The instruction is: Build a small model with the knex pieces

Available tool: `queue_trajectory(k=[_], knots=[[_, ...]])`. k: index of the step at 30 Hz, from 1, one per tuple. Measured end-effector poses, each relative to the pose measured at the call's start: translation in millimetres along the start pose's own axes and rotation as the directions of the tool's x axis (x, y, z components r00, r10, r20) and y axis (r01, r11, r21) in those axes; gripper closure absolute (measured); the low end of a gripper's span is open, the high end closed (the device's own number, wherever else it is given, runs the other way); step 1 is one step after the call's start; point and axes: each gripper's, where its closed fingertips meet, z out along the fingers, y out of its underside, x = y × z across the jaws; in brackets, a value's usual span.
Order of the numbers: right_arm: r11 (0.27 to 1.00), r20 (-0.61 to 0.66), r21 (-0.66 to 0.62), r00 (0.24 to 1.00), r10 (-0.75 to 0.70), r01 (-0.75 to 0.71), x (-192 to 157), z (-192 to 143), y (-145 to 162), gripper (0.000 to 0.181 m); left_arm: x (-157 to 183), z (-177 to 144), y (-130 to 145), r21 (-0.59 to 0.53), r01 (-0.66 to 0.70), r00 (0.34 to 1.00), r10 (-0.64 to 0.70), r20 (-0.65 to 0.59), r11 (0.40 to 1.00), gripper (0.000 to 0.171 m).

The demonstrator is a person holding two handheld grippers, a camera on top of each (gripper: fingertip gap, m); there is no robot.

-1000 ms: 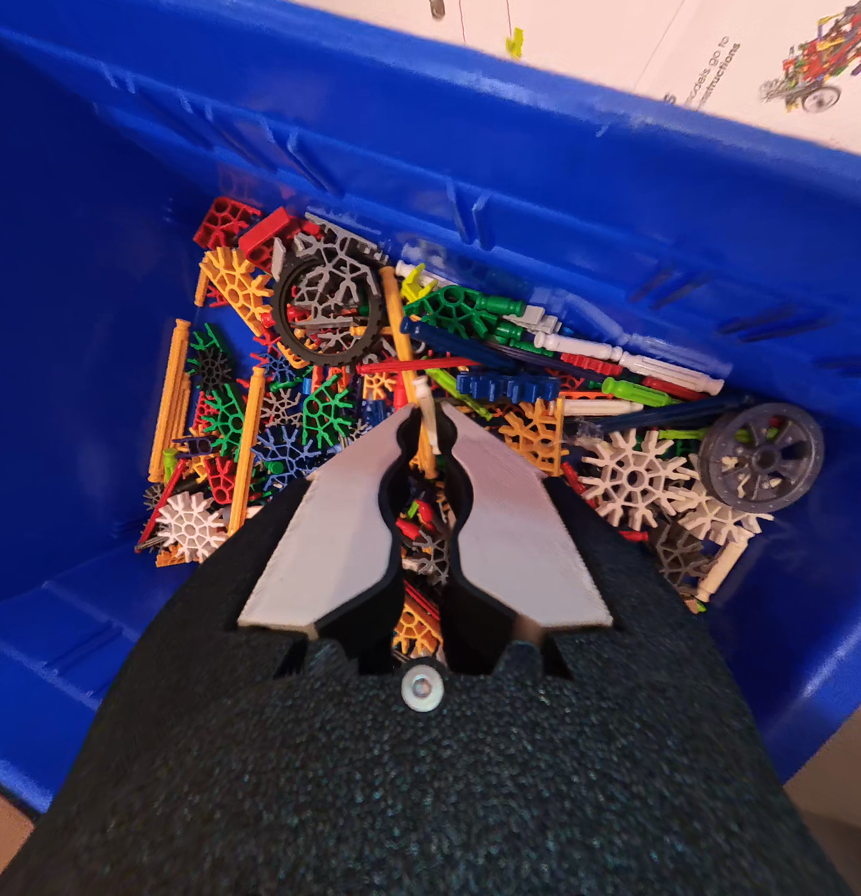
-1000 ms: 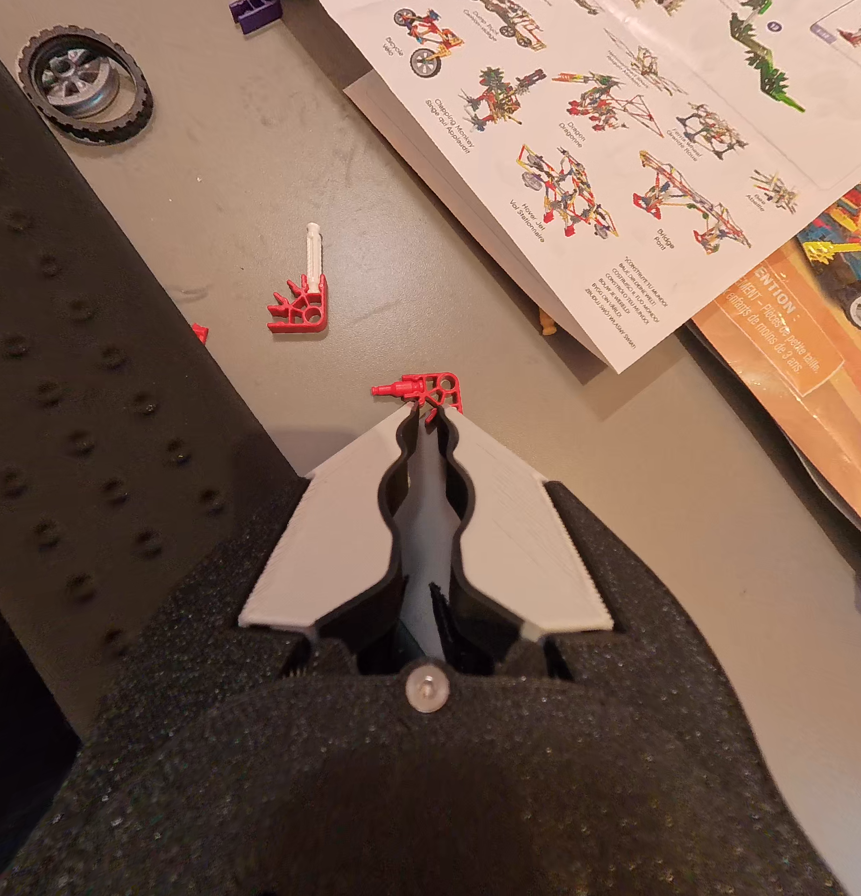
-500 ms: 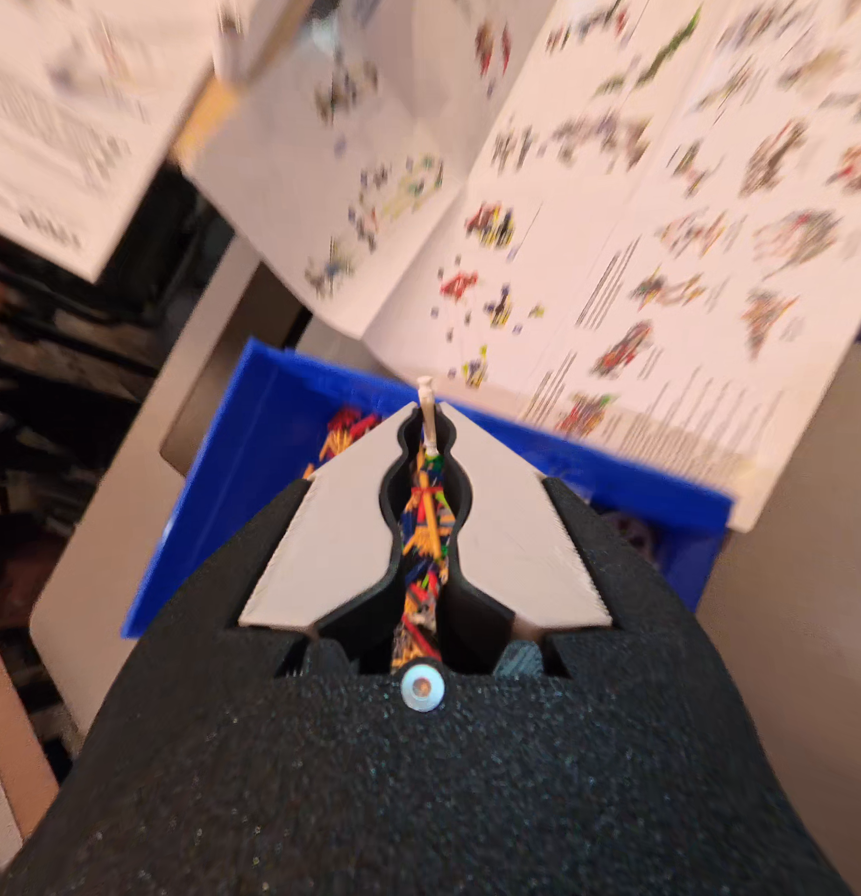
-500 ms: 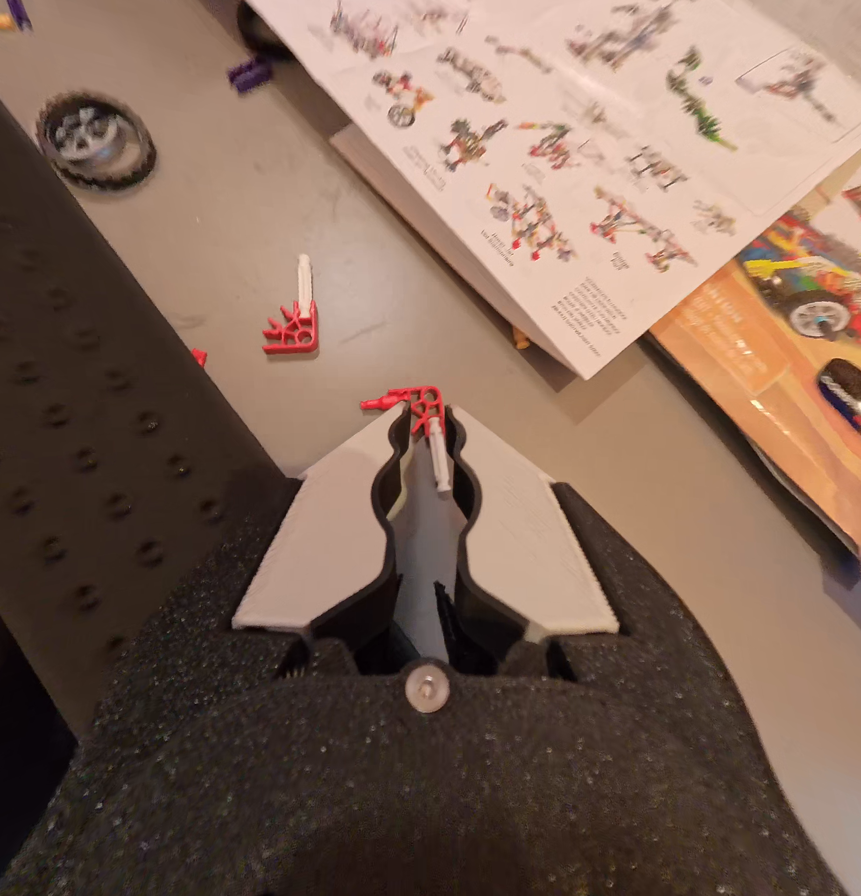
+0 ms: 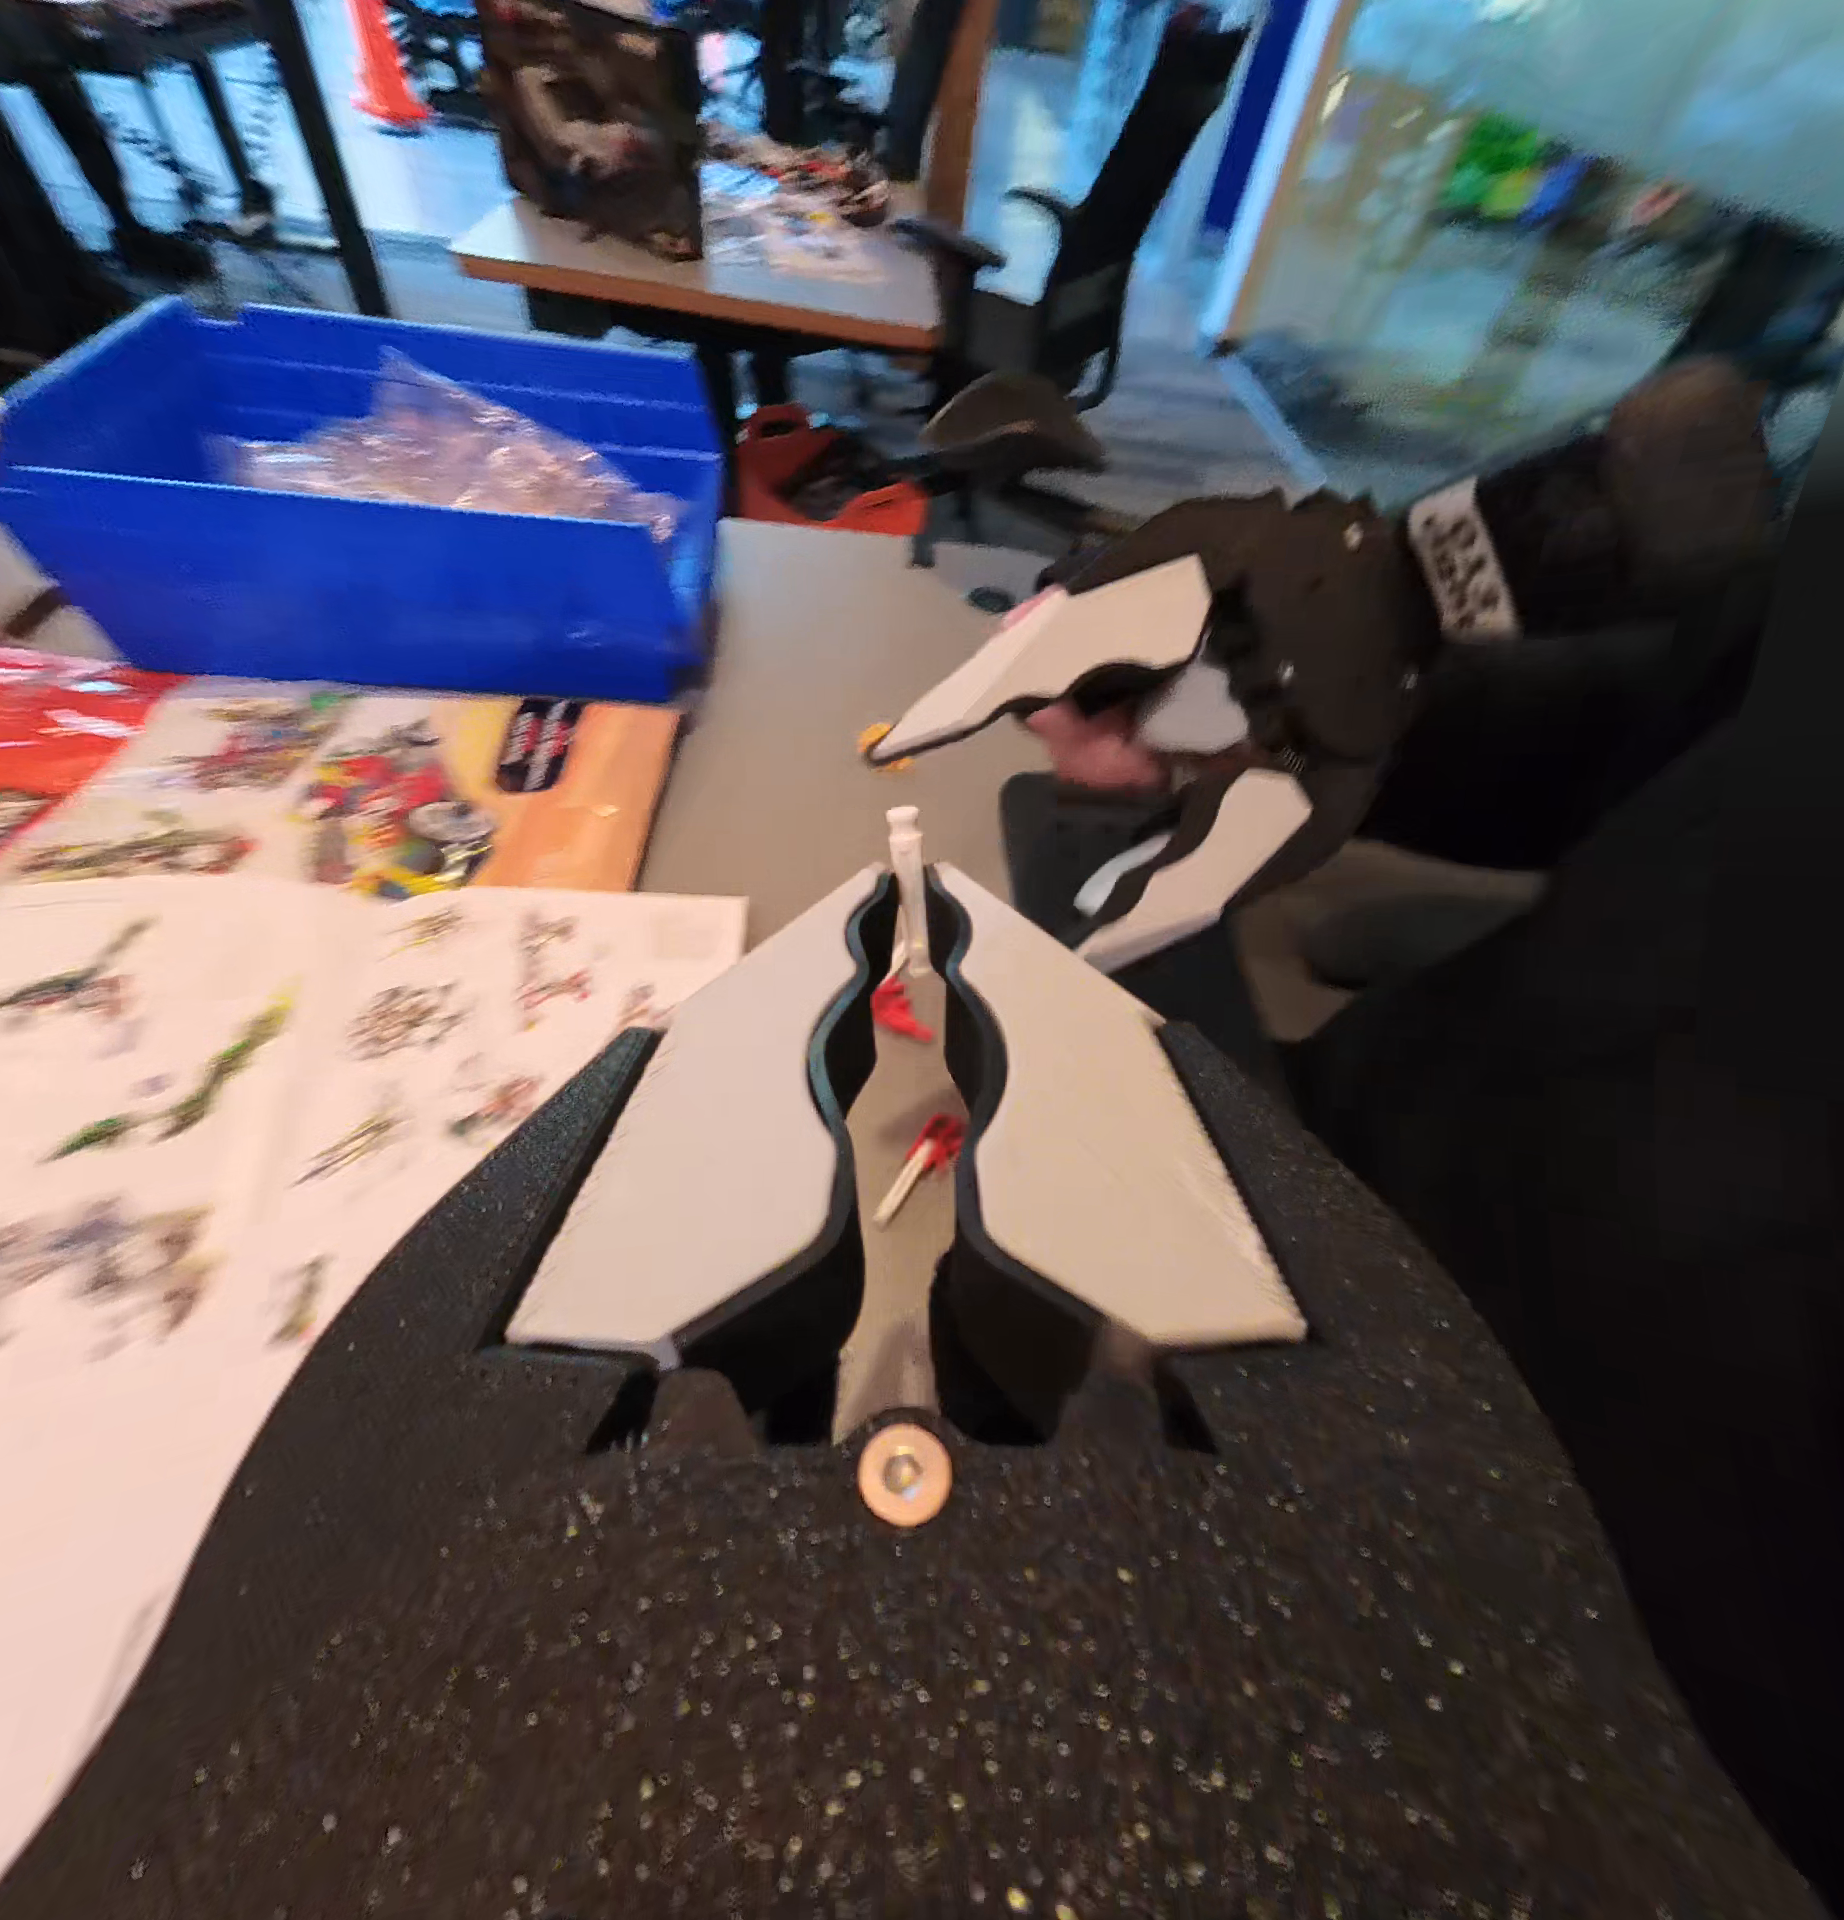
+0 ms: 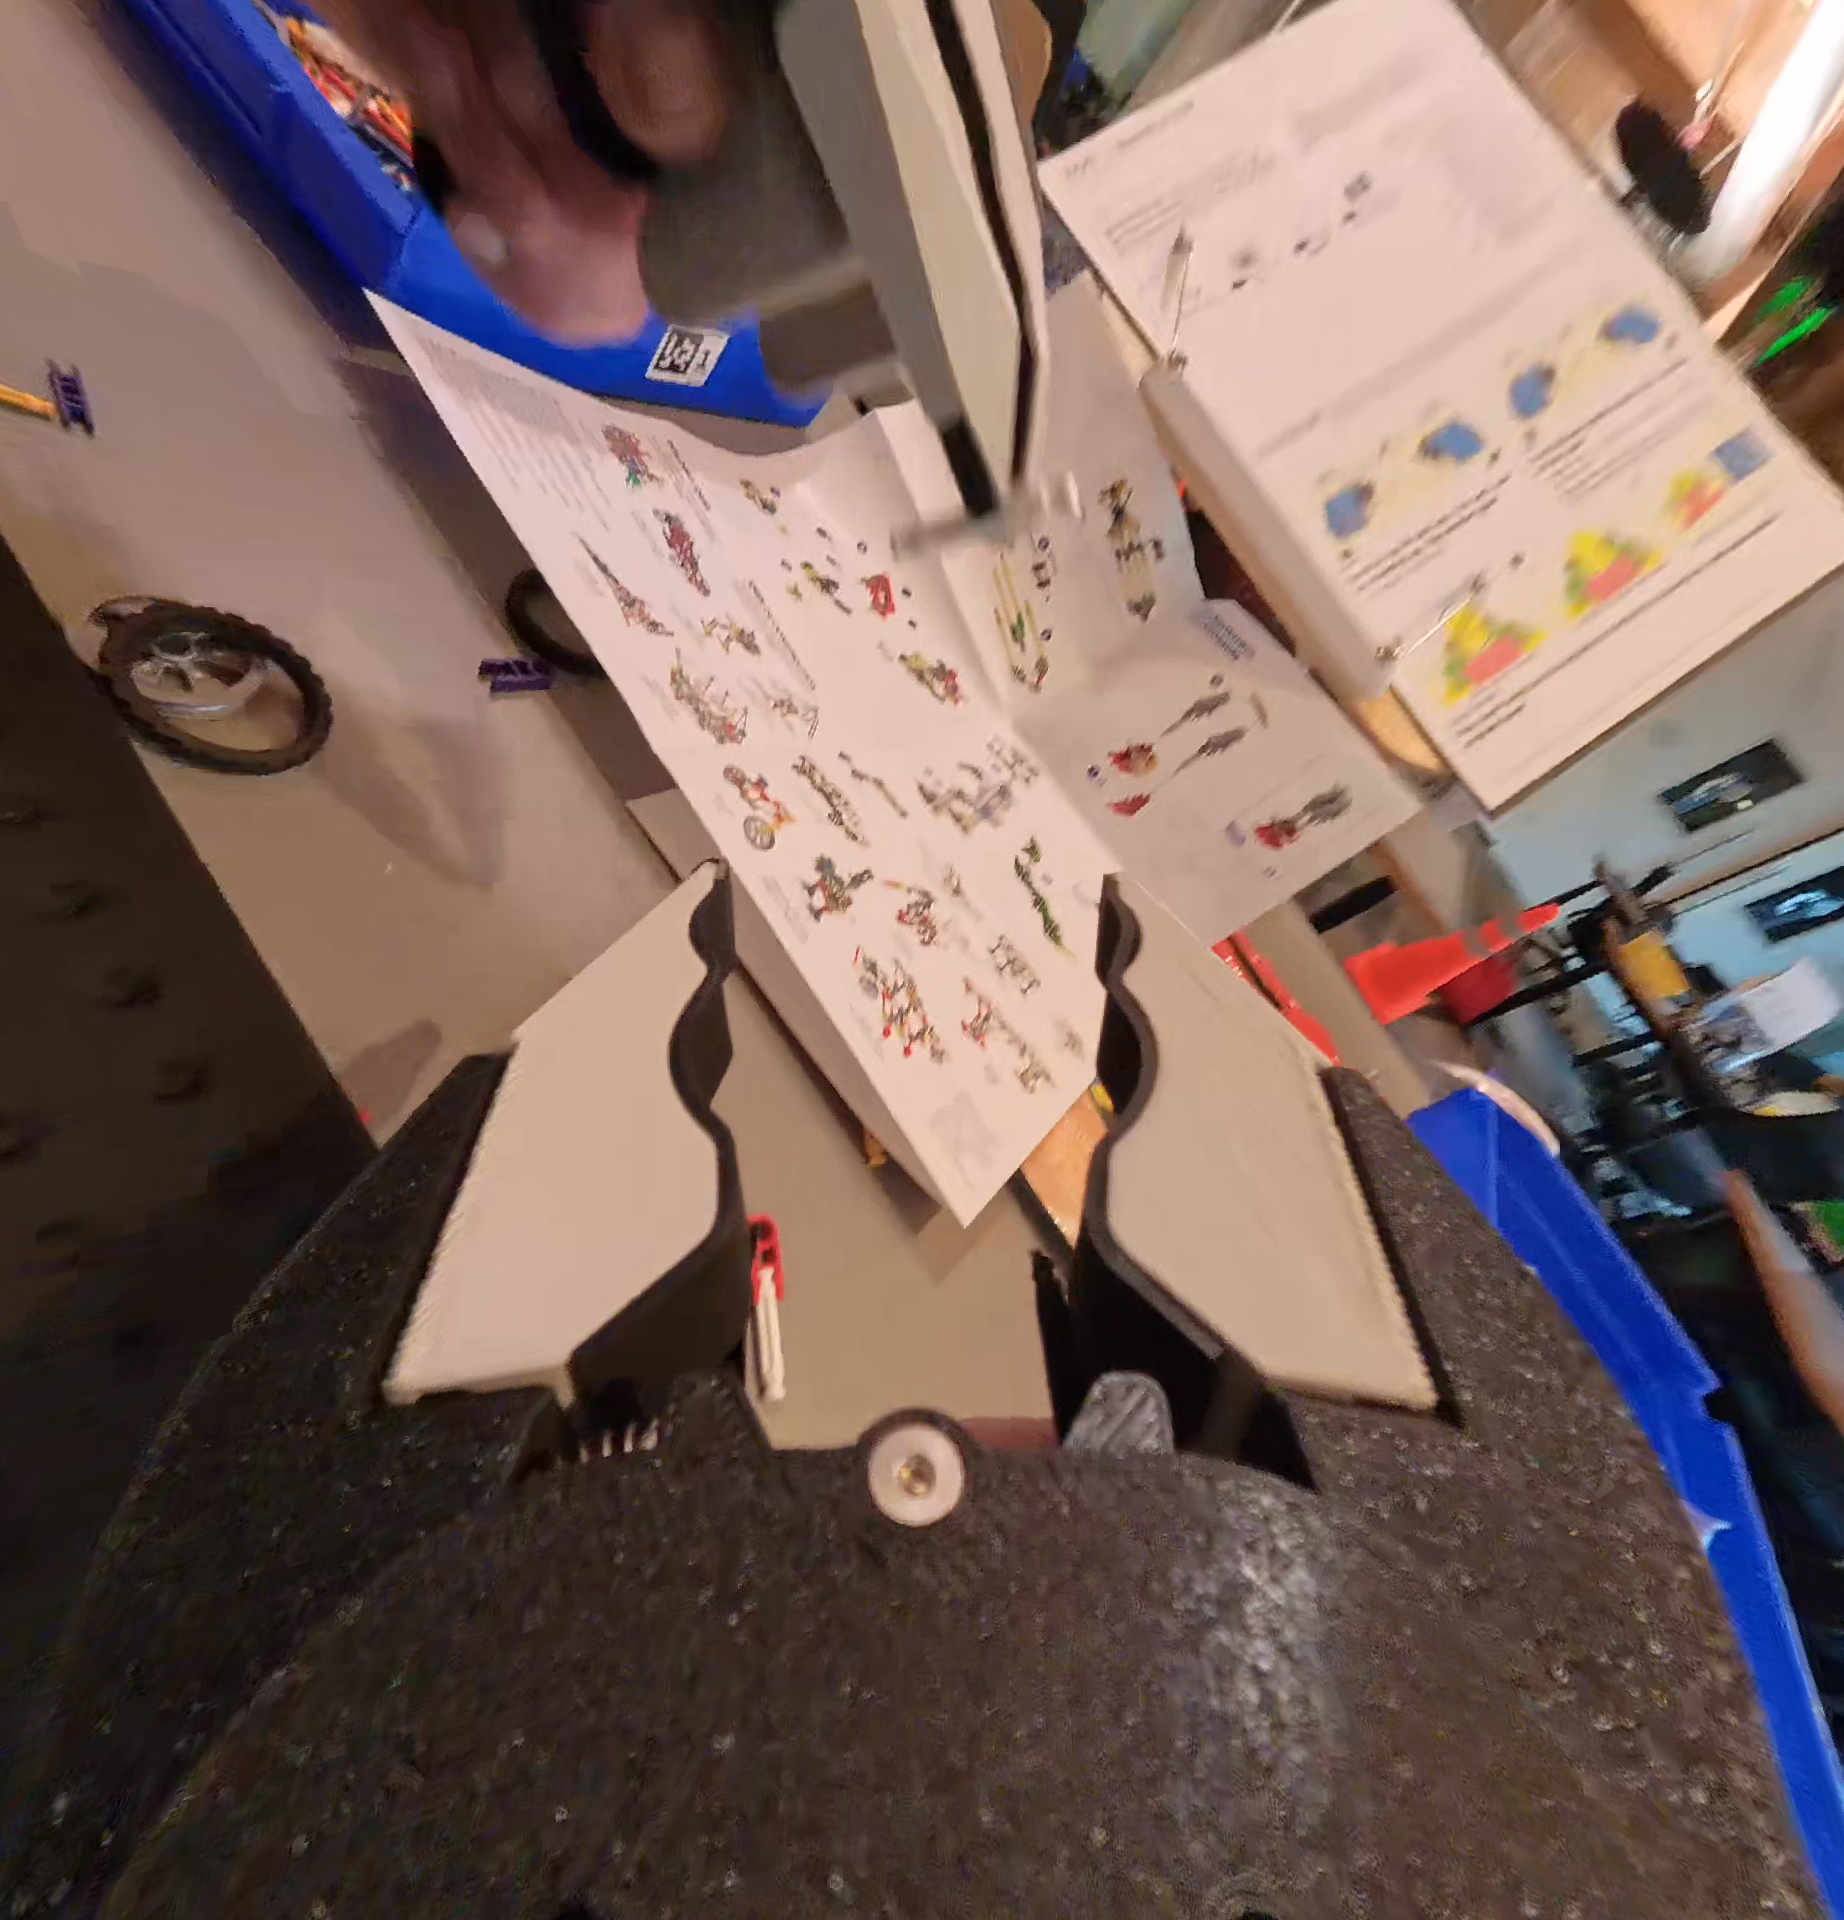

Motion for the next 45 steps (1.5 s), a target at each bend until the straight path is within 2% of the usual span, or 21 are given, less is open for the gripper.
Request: queue_trajectory(k=[4, 7, 10, 14, 18, 23, 30, 40, 45], knots=[[0.998, -0.053, 0.02, 0.997, -0.051, 0.052, -1.9, 6.1, -9.2, 0.109, 11.7, 33.8, -0.2, 0.072, 0.131, 0.986, -0.123, -0.113, 0.989, 0.17], [0.996, -0.098, -0.001, 0.991, -0.093, 0.093, 1.6, 6.8, -5.4, 0.123, 16.0, 49.0, 10.1, 0.04, 0.194, 0.97, -0.186, -0.156, 0.98, 0.17], [0.996, -0.12, 0.009, 0.989, -0.089, 0.09, 5.3, 3.7, -3.5, 0.142, 21.3, 54.1, 12.7, 0.045, 0.235, 0.954, -0.222, -0.202, 0.971, 0.17], [0.996, -0.096, 0.008, 0.991, -0.091, 0.092, 4.6, 3.7, -0.3, 0.139, 22.7, 52.6, 11.0, 0.066, 0.297, 0.927, -0.272, -0.259, 0.952, 0.17], [0.993, -0.033, 0.022, 0.993, -0.114, 0.115, -3.9, 5.6, -2.4, 0.136, 28.2, 53.4, 19.7, 0.017, 0.286, 0.917, -0.269, -0.296, 0.958, 0.17], [0.996, 0.064, 0.033, 0.994, -0.085, 0.083, -9.5, 6.3, -0.3, 0.143, 26.5, 51.0, 25.8, -0.014, 0.266, 0.918, -0.258, -0.301, 0.964, 0.17], [0.995, 0.18, 0.04, 0.978, -0.101, 0.095, -20.5, 3.6, 1.7, 0.141, 21.8, 48.9, 34.4, -0.055, 0.271, 0.906, -0.273, -0.322, 0.961, 0.17], [0.964, 0.175, 0.031, 0.948, -0.265, 0.263, -28.2, 1.4, 8.7, 0.144, 34.2, 54.5, 41.9, -0.111, 0.296, 0.863, -0.316, -0.394, 0.949, 0.17], [0.977, 0.2, 0.022, 0.957, -0.212, 0.212, -27.4, -1.5, 12.0, 0.144, 33.9, 58.4, 41.8, -0.101, 0.303, 0.862, -0.318, -0.395, 0.947, 0.169]])
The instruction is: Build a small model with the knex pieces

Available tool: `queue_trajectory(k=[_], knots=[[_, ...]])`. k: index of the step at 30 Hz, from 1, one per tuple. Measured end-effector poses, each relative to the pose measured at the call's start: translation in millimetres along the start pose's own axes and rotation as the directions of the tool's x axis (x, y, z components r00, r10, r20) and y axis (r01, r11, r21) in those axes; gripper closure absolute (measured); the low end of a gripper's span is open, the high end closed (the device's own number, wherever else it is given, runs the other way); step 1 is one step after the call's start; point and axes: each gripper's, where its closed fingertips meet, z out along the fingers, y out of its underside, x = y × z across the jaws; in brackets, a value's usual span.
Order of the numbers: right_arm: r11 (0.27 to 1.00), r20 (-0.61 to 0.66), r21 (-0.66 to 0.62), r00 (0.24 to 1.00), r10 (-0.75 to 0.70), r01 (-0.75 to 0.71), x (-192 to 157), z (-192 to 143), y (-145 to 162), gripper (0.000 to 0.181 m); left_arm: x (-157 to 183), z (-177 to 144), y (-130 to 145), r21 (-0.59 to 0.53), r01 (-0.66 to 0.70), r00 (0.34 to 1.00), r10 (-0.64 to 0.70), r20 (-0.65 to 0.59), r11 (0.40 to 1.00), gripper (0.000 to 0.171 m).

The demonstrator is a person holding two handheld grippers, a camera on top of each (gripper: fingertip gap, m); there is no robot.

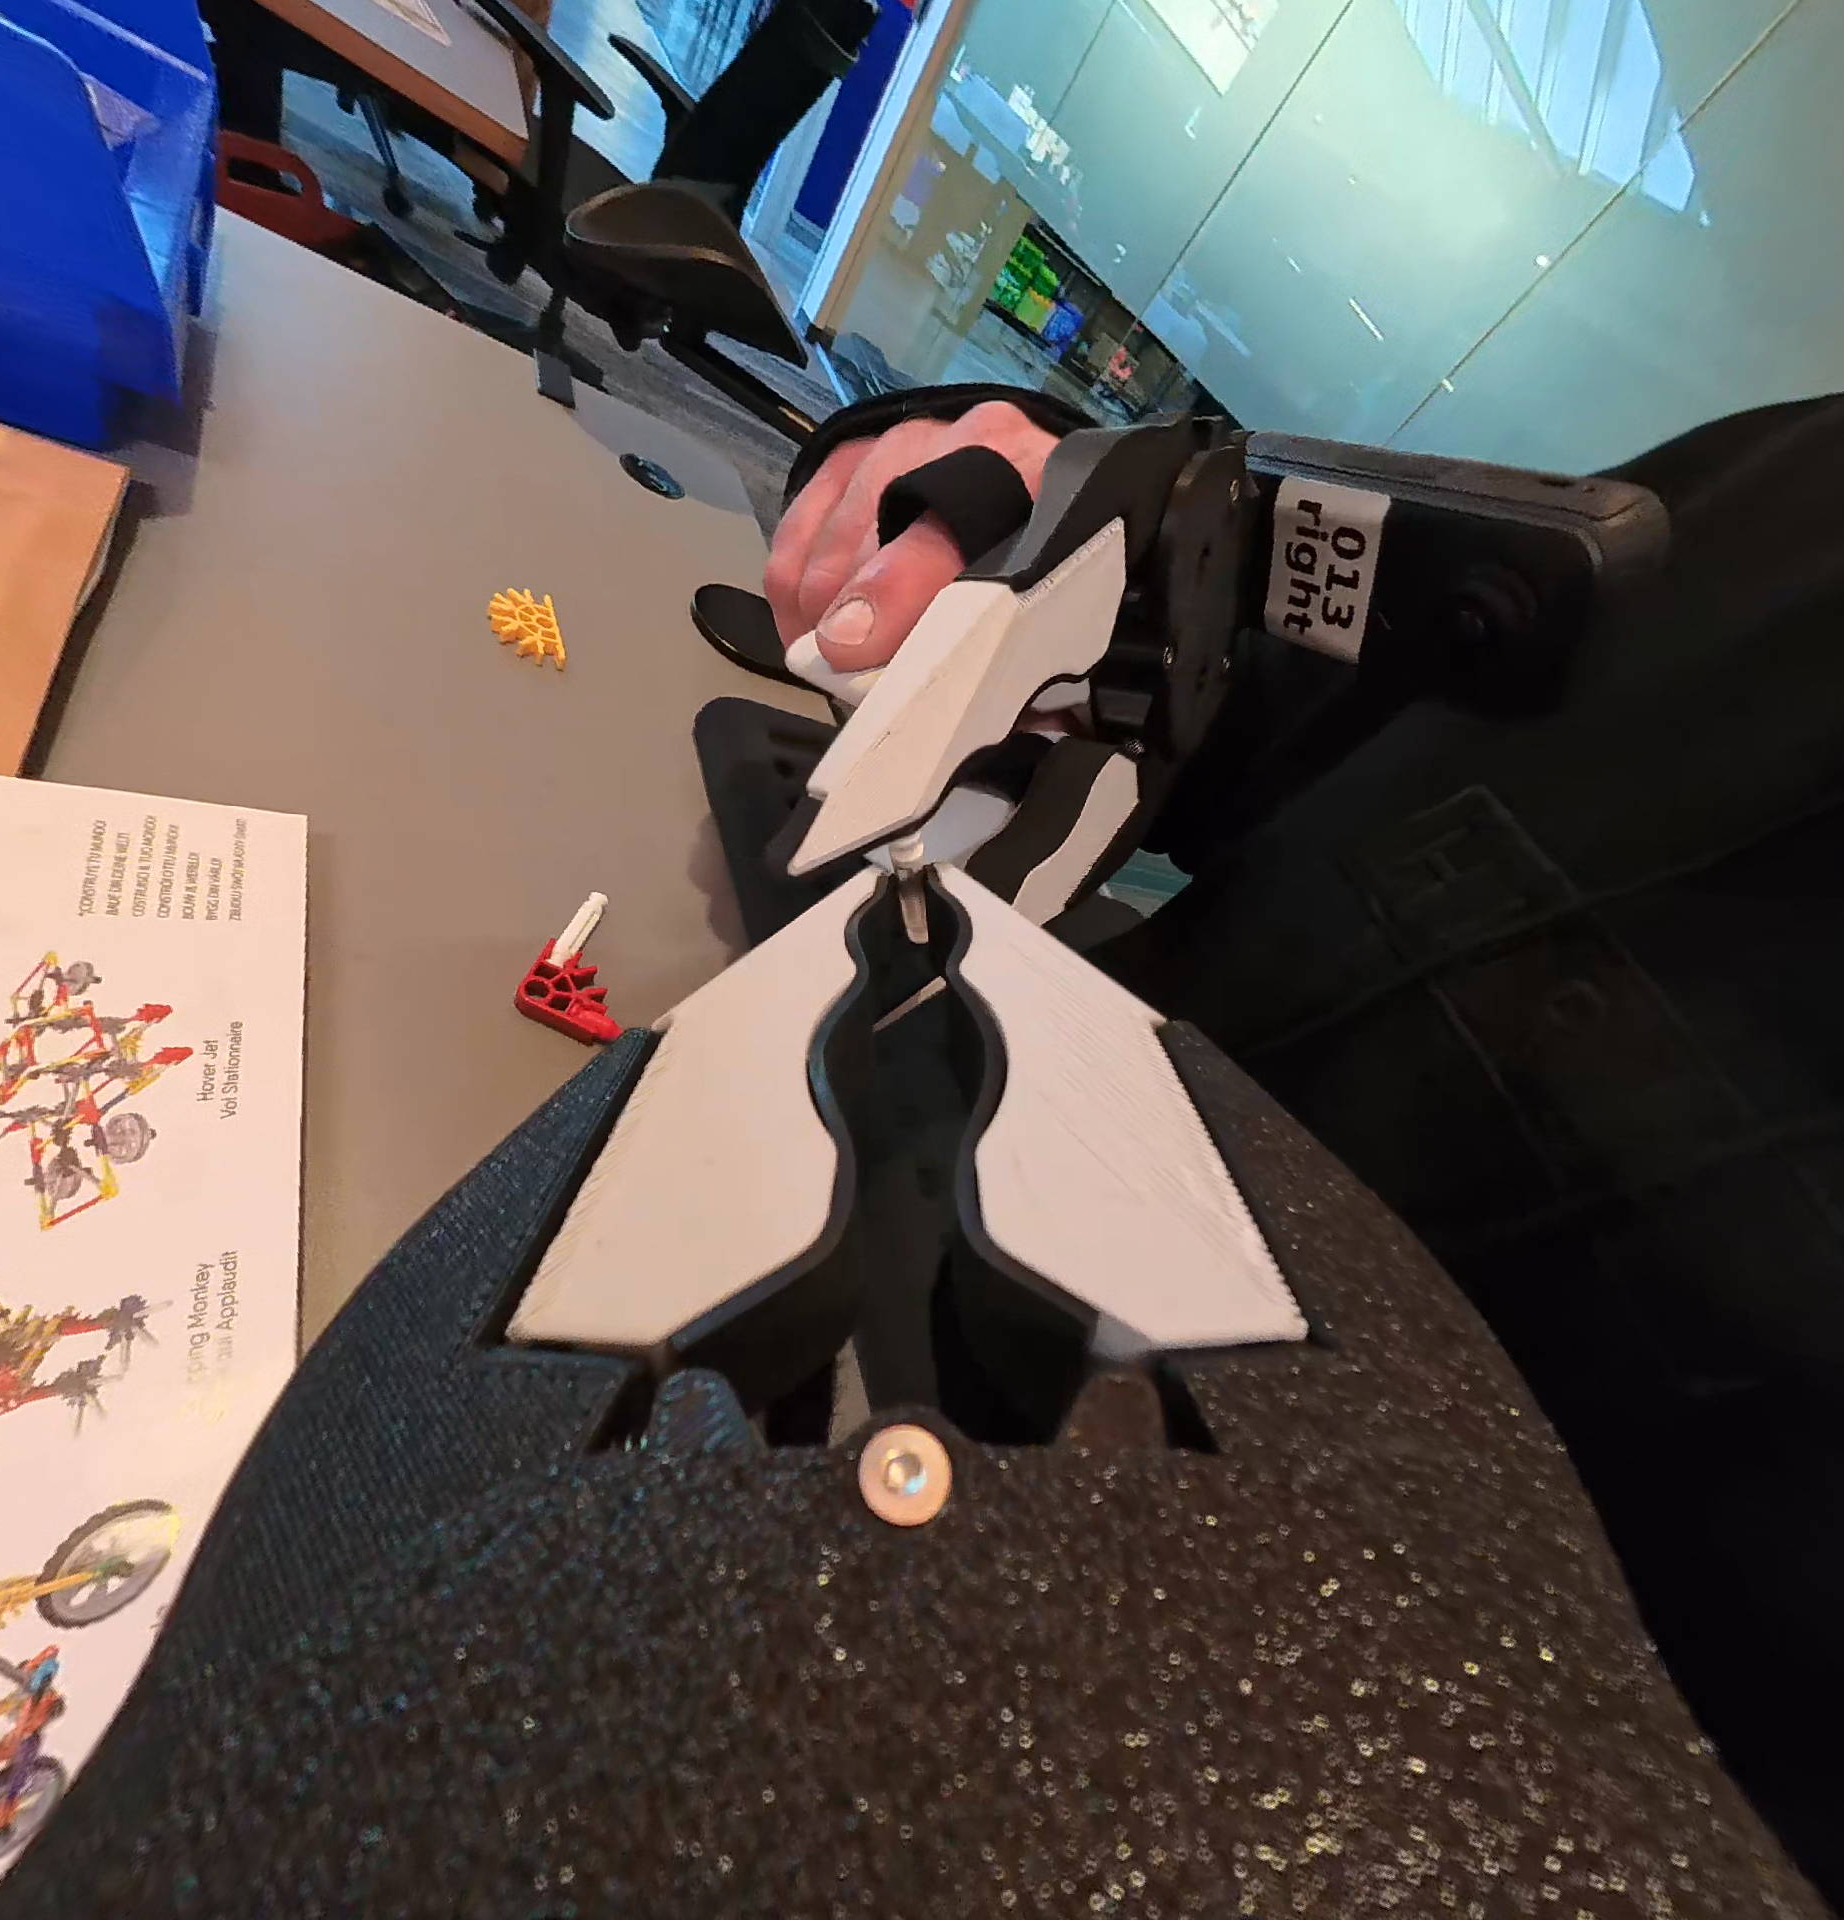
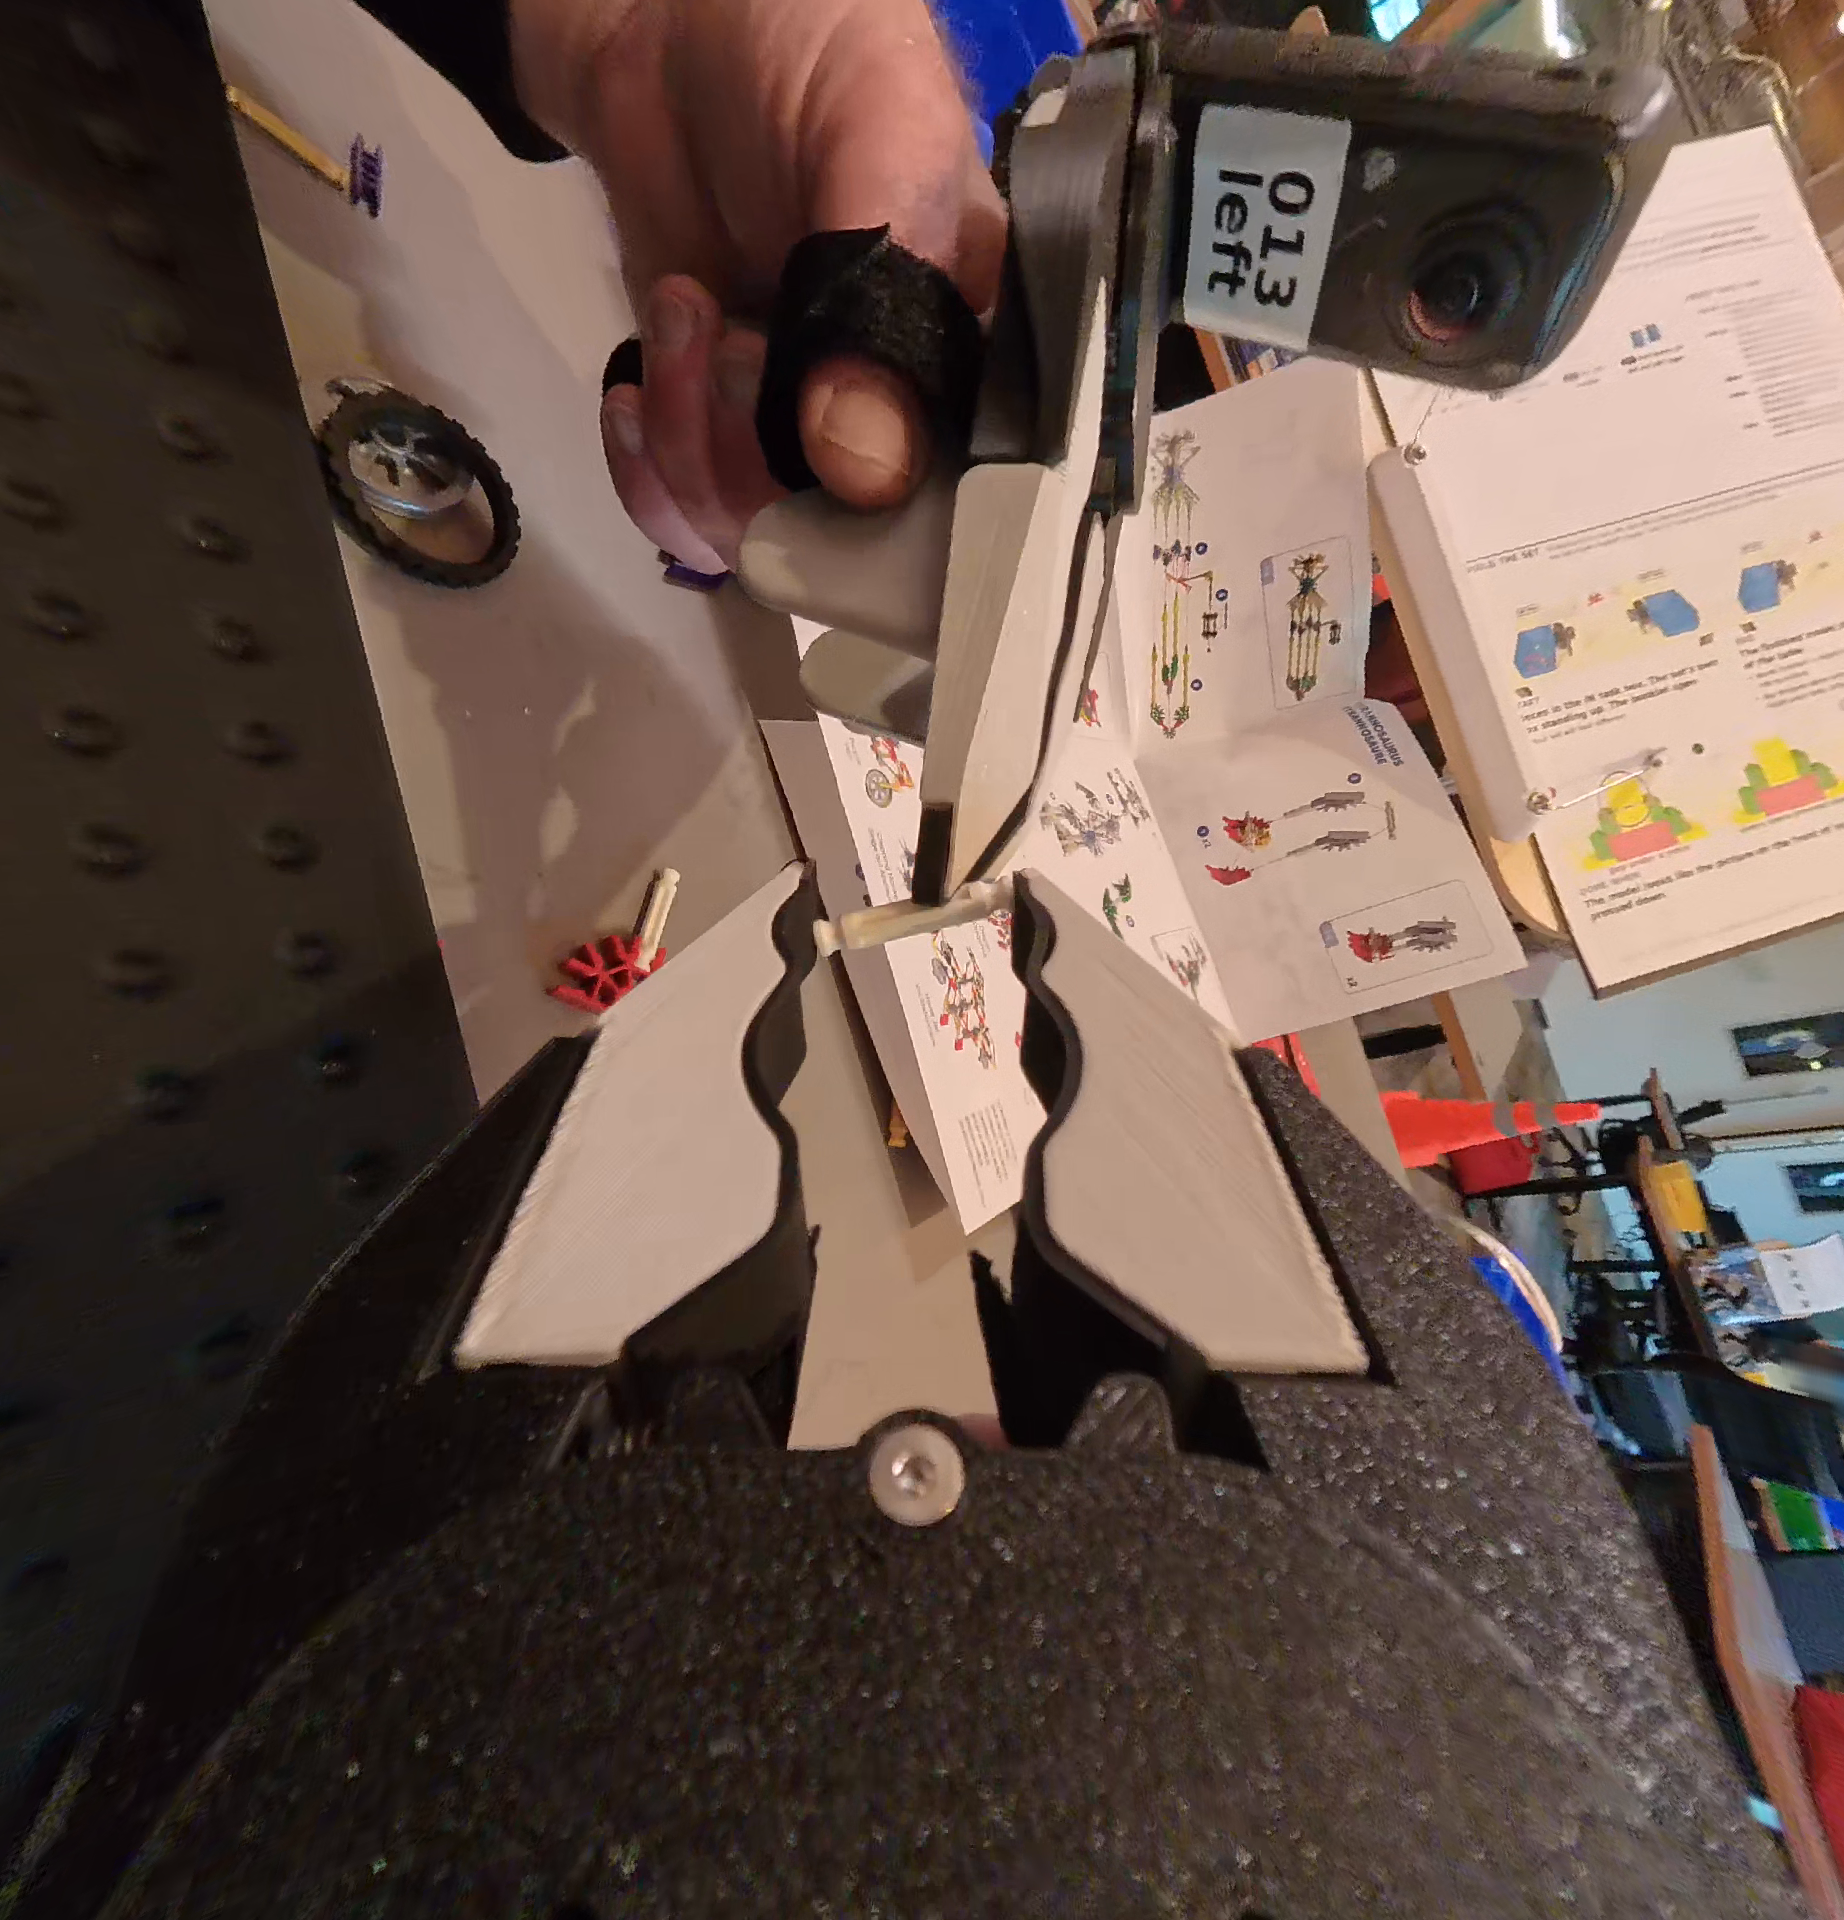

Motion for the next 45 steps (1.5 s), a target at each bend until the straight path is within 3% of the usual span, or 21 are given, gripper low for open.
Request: queue_trajectory(k=[3, 5, 9, 12, 15, 20, 23, 31, 34, 37, 38, 43, 45], knots=[[0.998, -0.007, -0.021, 0.998, 0.057, -0.057, 4.5, -2.2, 8.9, 0.144, -8.7, -4.1, 0.0, -0.033, -0.051, 0.995, 0.054, 0.085, 0.998, 0.153], [0.993, 0.006, -0.067, 0.995, 0.102, -0.101, 4.5, -3.5, 23.6, 0.144, -19.4, -12.9, 11.8, -0.142, -0.144, 0.971, 0.167, 0.169, 0.979, 0.152], [0.961, 0.092, -0.193, 0.972, 0.217, -0.196, -11.3, -7.2, 61.7, 0.144, -47.8, -35.3, 60.7, -0.491, -0.214, 0.885, 0.38, 0.269, 0.845, 0.15], [0.926, 0.12, -0.28, 0.948, 0.296, -0.254, -20.2, -10.7, 90.4, 0.144, -62.7, -43.6, 85.3, -0.627, -0.202, 0.843, 0.459, 0.279, 0.752, 0.151], [0.894, 0.134, -0.319, 0.919, 0.37, -0.314, -25.8, -13.4, 107.2, 0.144, -67.9, -39.6, 94.9, -0.664, -0.211, 0.833, 0.487, 0.262, 0.717, 0.151], [0.882, 0.17, -0.319, 0.895, 0.412, -0.346, -34.6, -13.5, 103.5, 0.144, -73.1, -31.5, 110.5, -0.715, -0.214, 0.829, 0.511, 0.228, 0.666, 0.158], [0.879, 0.188, -0.315, 0.885, 0.426, -0.357, -40.2, -10.4, 97.2, 0.144, -75.1, -28.0, 106.1, -0.704, -0.22, 0.821, 0.518, 0.241, 0.675, 0.171], [0.883, 0.244, -0.258, 0.858, 0.452, -0.392, -55.7, 4.4, 59.6, 0.144, -71.4, -25.2, 100.3, -0.662, -0.17, 0.852, 0.446, 0.274, 0.73, 0.171], [0.881, 0.25, -0.248, 0.852, 0.459, -0.403, -57.3, 6.9, 56.0, 0.144, -67.5, -24.0, 100.4, -0.707, -0.282, 0.793, 0.572, 0.209, 0.649, 0.153], [0.875, 0.247, -0.254, 0.847, 0.471, -0.412, -58.8, 7.1, 59.6, 0.144, -62.4, -16.4, 113.2, -0.752, -0.363, 0.759, 0.643, 0.103, 0.549, 0.146], [0.873, 0.246, -0.255, 0.845, 0.475, -0.417, -59.3, 6.9, 60.3, 0.144, -59.2, -11.2, 110.9, -0.731, -0.394, 0.754, 0.651, 0.09, 0.557, 0.144], [0.871, 0.246, -0.257, 0.843, 0.478, -0.419, -62.3, 4.8, 60.2, 0.144, -57.0, -3.3, 114.7, -0.718, -0.411, 0.766, 0.639, 0.061, 0.562, 0.171], [0.87, 0.247, -0.255, 0.842, 0.479, -0.421, -62.9, 4.1, 59.9, 0.144, -56.7, -3.9, 114.8, -0.725, -0.407, 0.766, 0.64, 0.062, 0.556, 0.171]])
